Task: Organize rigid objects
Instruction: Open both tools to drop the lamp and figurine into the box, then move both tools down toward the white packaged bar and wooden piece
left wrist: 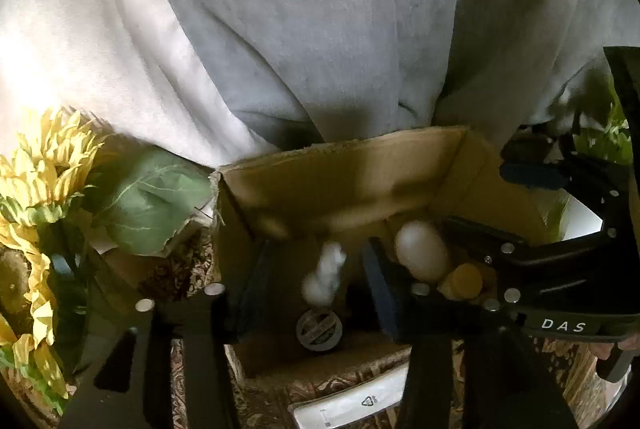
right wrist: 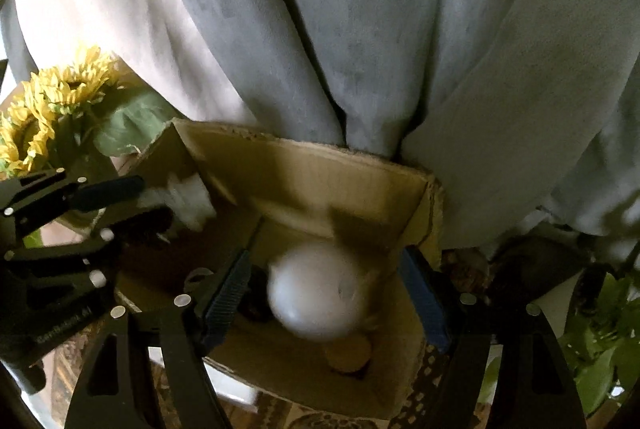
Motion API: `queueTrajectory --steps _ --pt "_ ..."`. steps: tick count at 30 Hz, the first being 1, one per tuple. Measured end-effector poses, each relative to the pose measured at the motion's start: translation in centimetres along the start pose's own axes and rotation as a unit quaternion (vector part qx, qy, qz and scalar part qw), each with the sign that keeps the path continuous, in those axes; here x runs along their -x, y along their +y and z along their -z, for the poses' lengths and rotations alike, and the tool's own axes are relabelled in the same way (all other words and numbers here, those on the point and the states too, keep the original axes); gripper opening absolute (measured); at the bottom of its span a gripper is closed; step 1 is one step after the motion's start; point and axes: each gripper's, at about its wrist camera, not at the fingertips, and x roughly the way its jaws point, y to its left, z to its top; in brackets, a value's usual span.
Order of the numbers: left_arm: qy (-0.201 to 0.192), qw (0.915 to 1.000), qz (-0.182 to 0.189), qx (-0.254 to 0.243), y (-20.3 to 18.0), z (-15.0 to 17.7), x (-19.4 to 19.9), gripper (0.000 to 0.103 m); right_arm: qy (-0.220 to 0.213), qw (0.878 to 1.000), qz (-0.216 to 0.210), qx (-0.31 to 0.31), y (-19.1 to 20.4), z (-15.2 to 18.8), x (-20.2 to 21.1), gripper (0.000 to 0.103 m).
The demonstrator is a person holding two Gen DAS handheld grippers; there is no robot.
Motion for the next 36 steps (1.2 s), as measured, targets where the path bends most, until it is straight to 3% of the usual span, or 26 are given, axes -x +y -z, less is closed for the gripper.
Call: queueTrajectory --steps 7,12,20,29,36 --pt "-0.037 0.9989 -0.026 0.010 0.0 1.0 3.1 0.055 -0.039 0.999 0.022 -0.007 0.3 0.6 2.9 0.078" --pt "-0.070 0.9947 -0.072 0.023 -0.1 2.1 6.5 0.059 -0.079 0.996 0.032 -0.015 0.4 1.4 5.8 0.078" --pt "-0.100 0.9891 -0.104 0.032 0.3 4.8 10.2 0.065 -0.125 0.991 0.036 -0.027 1.5 3.3 10.2 0.078" --pt "-0.107 0.9876 -0.104 0.049 0.7 8.9 12.9 0.068 -0.154 0.987 0.041 -0.014 4.7 6.6 12.8 0.078" --pt "-0.107 0.9872 -0.105 0.054 0.4 12.1 14.0 0.070 -0.150 0.988 0.034 -0.012 6.4 9.5 13.6 0.078"
